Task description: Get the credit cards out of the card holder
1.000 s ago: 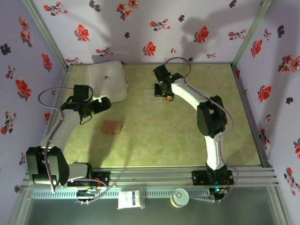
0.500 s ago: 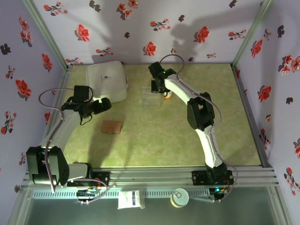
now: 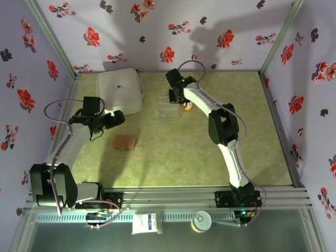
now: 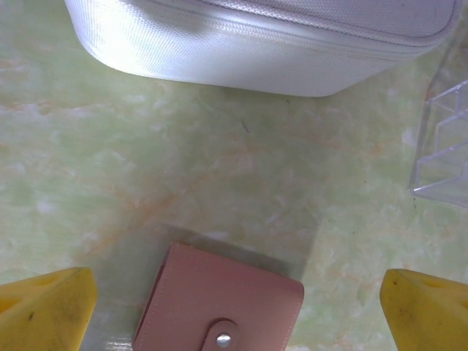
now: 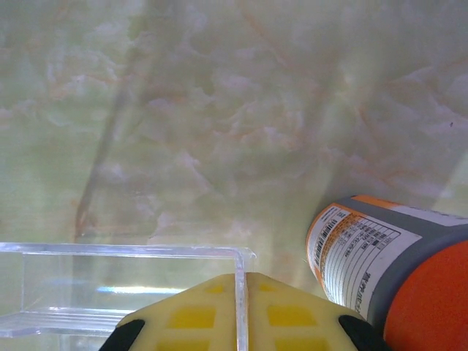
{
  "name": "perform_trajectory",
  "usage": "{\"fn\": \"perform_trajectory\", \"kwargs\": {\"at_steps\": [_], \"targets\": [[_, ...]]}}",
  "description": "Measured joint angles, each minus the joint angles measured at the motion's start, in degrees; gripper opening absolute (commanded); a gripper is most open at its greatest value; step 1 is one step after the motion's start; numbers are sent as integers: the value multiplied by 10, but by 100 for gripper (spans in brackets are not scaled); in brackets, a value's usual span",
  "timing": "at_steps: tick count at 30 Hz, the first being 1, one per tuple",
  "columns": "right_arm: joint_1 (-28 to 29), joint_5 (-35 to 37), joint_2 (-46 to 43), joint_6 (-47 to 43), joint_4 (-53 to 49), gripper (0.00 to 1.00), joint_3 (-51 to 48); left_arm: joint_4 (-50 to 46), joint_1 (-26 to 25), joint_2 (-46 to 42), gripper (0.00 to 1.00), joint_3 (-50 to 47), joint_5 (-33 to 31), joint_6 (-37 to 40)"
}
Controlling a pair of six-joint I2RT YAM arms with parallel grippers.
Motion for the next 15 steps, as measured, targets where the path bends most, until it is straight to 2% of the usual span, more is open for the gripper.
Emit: {"fn": "perform_trajectory", "kwargs": {"at_steps": [3,11,15], "targets": [[0,0,0,-8,0,7,3,0,0,5,100,0,3,0],[0,-1,5,-15,-1,12,5,0,0,13,100,0,7,0],[0,-1,5,-19,-1,18,8,0,0,19,100,0,8,0]]}}
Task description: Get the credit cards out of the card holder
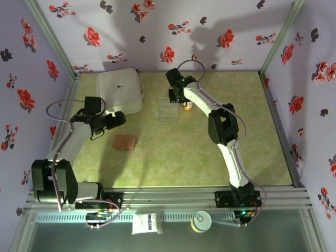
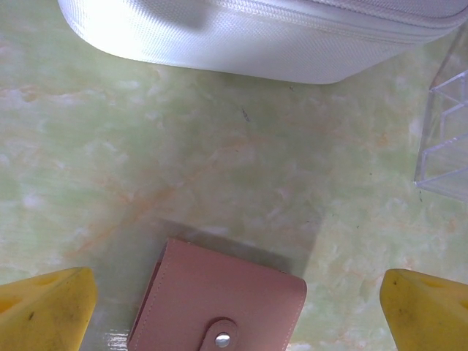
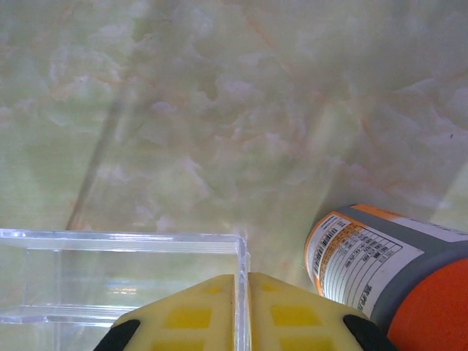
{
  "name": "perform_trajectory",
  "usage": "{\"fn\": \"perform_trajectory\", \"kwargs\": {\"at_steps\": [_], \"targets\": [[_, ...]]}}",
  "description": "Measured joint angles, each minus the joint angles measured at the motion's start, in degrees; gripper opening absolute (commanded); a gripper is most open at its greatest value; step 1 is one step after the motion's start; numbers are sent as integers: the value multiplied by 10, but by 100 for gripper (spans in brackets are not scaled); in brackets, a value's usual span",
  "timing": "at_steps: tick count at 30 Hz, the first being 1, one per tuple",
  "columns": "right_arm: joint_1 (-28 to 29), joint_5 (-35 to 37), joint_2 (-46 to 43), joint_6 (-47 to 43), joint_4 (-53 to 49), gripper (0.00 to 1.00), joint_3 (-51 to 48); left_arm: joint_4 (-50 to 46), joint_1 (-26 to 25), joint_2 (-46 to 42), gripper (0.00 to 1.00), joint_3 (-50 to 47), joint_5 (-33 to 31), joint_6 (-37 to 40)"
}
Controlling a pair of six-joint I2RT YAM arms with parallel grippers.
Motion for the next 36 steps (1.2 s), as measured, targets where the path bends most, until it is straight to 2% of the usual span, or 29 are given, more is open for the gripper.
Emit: {"fn": "perform_trajectory", "kwargs": {"at_steps": [8,14,24,30,36], "targets": [[0,-2,-3,-6,-13,26,21,0,-2,14,99,0,13,0],[2,-12,-35,-6,-23,32,17,0,-23,45,98,2,26,0],[29,-40,-157,1,-4,36,-65,0,-68,150,97,58,51,10],[39,-45,-188,7,8,38,-114,-2,-73,194,98,71,70,25],[39,-45,-214,7,9,39,-153,-11,-73,200,99,68,70,33]]}}
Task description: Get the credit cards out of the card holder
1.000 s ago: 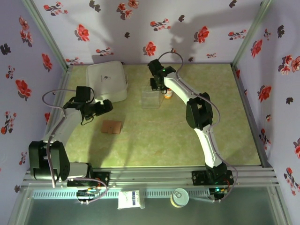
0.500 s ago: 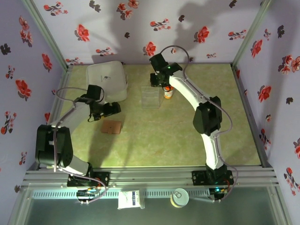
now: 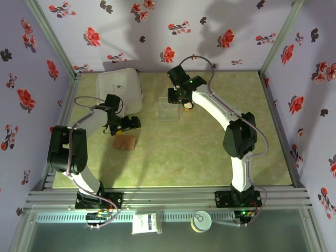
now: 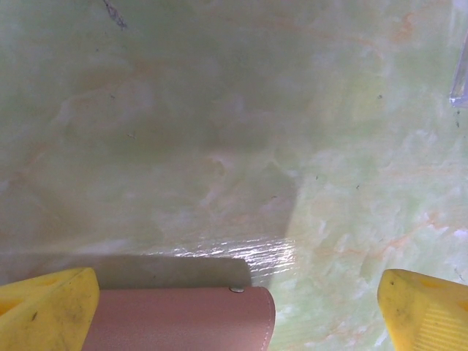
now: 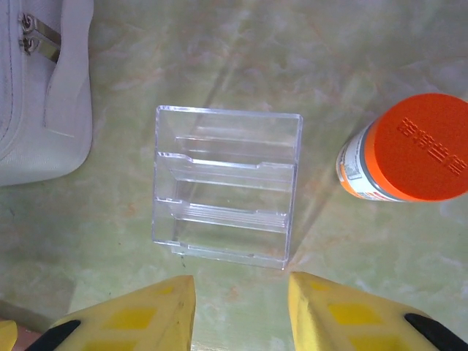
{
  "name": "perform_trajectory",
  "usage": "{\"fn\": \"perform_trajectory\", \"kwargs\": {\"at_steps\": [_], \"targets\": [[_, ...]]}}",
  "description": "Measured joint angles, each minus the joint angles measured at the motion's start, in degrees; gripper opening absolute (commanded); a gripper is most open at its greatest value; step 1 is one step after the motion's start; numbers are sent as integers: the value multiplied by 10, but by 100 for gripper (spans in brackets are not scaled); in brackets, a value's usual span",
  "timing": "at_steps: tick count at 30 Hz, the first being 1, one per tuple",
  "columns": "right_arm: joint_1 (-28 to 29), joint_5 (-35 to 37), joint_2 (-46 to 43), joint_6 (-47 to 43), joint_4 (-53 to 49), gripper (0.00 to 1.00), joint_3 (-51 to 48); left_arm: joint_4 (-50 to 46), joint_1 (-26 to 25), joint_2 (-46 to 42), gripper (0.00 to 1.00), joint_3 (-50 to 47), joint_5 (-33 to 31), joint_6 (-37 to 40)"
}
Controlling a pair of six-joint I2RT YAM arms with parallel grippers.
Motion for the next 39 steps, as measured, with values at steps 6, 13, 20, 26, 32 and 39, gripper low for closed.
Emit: {"fn": "perform_trajectory", "kwargs": {"at_steps": [6,13,20,26,32,39], "targets": [[0,0,-35,0,3,41,-23,-2,0,-19,100,-39,-5,-3],[0,0,-65,0,9,43,-45,-27,-30,-57,100,-88,-19,-23],[0,0,-75,0,11,44,-62,-60,-123,-65,99,-94,-62,-61],[0,0,-84,-1,11,44,-65,-99,-172,-54,98,-78,-119,-94],[0,2,-97,-2,11,45,-71,-110,-192,-14,94,-42,-157,-113],[0,11,-104,-3,11,45,-85,-115,-198,23,84,-26,-179,-125]]}}
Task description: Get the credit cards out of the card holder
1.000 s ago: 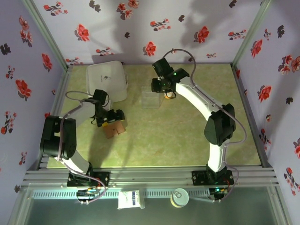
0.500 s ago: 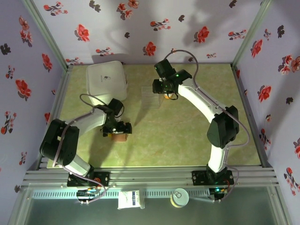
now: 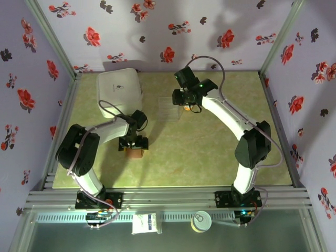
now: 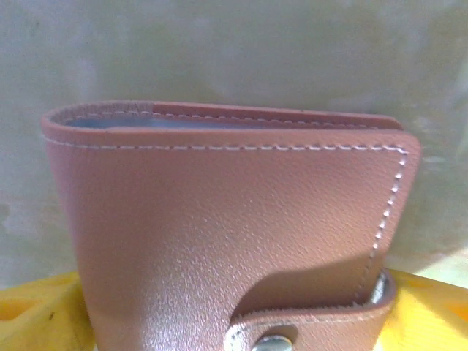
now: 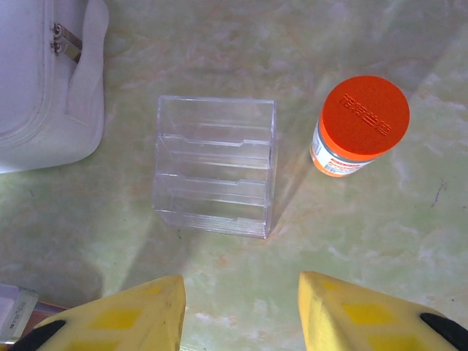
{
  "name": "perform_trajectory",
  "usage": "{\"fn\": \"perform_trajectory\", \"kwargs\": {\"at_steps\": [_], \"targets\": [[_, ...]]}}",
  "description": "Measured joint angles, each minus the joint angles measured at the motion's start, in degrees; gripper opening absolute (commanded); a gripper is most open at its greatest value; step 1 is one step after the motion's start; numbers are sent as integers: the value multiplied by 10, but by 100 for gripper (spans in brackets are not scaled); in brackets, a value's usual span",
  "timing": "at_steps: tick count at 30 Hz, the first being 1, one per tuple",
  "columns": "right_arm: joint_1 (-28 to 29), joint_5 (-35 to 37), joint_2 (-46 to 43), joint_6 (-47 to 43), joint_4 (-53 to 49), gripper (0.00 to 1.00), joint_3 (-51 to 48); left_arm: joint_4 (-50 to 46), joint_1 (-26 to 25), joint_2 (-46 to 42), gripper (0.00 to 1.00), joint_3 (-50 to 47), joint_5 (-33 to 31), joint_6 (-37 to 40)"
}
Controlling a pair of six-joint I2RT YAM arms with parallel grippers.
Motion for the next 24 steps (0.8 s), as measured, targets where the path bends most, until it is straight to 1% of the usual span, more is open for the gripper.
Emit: {"fn": "perform_trajectory", "kwargs": {"at_steps": [4,11,18,24], "targets": [[0,6,-1,-2,0,45,-6,-7,-8,2,79,10,-11,-3],[0,14,-16,-4,0,45,-33,-15,-30,11,78,39,-14,-11],[-7,31,-40,-4,2,46,-62,-17,-61,47,78,121,-5,-33],[-32,34,-91,-3,18,47,-132,-15,-82,97,78,183,18,-58]]}}
